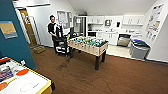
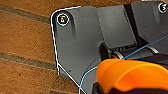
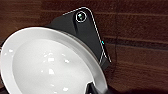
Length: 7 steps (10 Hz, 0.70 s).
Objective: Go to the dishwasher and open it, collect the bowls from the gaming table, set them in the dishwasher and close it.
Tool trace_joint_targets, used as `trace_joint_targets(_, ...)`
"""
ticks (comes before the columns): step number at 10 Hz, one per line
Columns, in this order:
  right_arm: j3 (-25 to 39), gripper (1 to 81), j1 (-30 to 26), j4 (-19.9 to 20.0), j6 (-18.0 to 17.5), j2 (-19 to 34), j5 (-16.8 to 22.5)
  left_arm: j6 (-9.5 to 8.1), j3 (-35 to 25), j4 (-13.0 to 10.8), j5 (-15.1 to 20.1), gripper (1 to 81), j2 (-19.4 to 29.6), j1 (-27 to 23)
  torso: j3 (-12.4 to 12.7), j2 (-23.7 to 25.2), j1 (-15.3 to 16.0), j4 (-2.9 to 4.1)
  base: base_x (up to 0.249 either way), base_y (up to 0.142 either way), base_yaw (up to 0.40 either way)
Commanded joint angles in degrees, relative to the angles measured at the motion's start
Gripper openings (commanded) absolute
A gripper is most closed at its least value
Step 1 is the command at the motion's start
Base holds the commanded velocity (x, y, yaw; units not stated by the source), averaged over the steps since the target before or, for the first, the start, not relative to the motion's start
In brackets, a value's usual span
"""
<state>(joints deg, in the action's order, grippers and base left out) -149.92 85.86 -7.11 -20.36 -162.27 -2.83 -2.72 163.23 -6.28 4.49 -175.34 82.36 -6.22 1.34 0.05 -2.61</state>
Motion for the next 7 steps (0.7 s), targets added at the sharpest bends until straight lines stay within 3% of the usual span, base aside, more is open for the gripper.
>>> trace_joint_targets(1,0.60,1.0,-2.40,-0.89,0.23,0.17,2.83,0.52,0.33,-0.58,3.51,1.0,-0.28,-2.86,0.00,0.00,0.00,0.00,0.000,0.000,-0.395)
trace_joint_targets(7,0.60,1.0,-2.40,-0.98,0.23,-0.10,2.92,0.52,0.33,-0.58,3.51,1.0,-0.28,-2.86,0.00,0.00,0.00,0.00,0.000,0.000,-0.382)
